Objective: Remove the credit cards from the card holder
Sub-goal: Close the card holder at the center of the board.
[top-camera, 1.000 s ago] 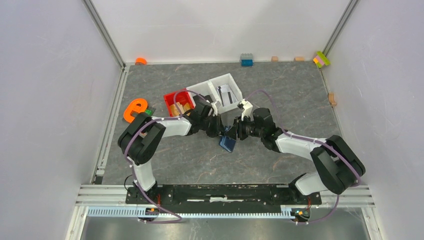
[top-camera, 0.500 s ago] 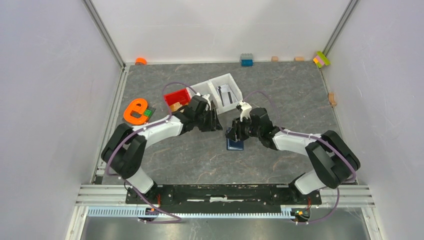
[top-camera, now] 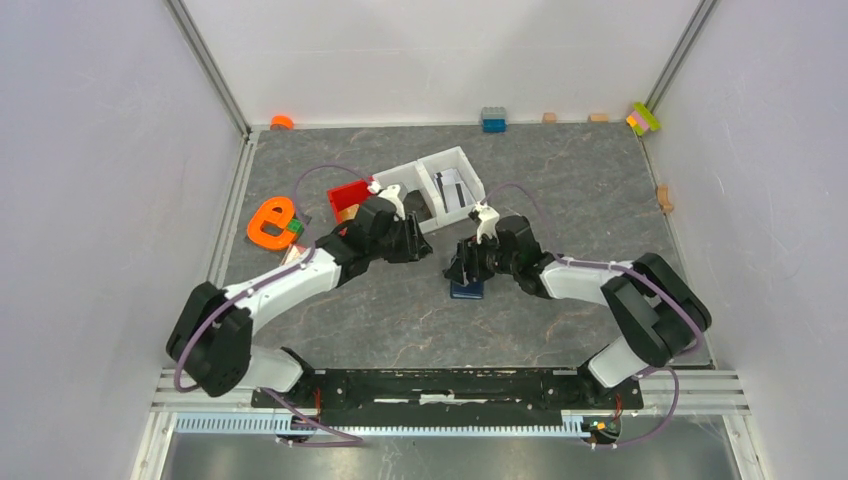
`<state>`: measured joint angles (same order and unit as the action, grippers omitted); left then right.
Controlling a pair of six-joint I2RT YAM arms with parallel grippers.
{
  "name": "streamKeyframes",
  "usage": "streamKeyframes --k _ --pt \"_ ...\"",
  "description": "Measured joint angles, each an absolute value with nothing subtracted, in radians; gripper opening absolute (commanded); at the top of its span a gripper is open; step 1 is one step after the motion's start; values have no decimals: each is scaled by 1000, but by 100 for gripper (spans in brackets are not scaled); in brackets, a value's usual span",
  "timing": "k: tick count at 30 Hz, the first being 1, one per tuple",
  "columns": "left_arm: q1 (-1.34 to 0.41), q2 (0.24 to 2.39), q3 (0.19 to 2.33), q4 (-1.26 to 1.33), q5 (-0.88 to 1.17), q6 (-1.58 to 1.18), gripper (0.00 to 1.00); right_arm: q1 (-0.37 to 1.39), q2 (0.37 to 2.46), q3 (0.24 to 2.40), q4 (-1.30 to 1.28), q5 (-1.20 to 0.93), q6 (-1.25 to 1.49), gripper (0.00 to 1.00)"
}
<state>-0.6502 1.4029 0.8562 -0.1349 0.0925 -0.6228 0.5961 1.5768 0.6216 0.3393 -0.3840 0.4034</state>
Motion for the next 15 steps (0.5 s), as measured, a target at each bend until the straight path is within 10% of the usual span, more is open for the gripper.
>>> streamKeyframes --k 5,15 --pt "-650 1254 791 -118 15 -601 100 600 1425 585 311 -318 376 69" --pt "-650 913 553 95 -142 -439 100 601 1045 425 370 -8 262 73"
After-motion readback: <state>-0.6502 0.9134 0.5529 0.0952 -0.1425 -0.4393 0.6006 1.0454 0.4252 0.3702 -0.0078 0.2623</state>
